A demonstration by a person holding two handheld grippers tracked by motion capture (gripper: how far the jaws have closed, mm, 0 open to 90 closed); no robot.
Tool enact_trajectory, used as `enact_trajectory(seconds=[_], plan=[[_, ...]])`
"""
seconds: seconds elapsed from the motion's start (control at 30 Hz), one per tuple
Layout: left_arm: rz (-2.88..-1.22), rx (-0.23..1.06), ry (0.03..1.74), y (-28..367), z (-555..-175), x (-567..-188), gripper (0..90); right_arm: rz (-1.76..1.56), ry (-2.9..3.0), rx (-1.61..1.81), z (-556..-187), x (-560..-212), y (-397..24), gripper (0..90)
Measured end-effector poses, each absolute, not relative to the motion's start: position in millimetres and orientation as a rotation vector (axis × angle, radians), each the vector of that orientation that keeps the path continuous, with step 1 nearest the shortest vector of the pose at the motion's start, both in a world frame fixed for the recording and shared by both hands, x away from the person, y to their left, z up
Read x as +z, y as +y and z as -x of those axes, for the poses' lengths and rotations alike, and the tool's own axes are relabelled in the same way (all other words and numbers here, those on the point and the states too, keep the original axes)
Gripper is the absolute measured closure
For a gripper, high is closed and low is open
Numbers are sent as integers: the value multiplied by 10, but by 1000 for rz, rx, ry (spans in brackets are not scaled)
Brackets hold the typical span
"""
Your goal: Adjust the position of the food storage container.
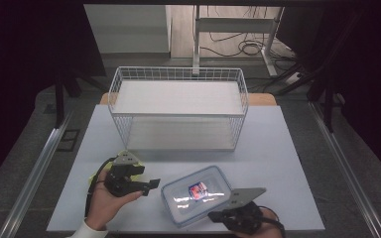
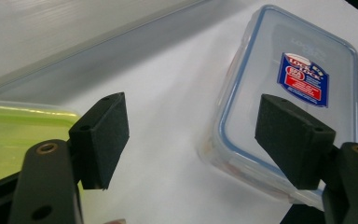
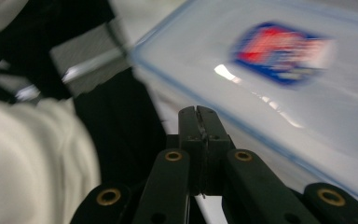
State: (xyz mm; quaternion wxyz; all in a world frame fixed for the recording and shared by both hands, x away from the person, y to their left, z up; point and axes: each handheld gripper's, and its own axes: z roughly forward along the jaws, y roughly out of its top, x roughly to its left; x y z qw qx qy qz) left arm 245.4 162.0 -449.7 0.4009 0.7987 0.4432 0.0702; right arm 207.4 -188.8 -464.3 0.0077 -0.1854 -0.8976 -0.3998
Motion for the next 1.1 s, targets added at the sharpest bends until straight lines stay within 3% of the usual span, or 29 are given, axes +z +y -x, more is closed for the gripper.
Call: enact_trajectory(seconds=[0.13, 0.4, 1.1], plan=[[-2013, 180, 1132, 1670, -2460, -4504, 251, 453, -2816, -1112, -1966, -4798, -1577, 890], [-1998, 188, 1140, 1718, -2459, -4487, 246, 389, -2849, -1041, -1920, -4921, -1336, 890], [-1993, 189, 1146, 1762, -2465, -4472, 239, 575, -2869, -1113, -2208, -5043, -1101, 892]])
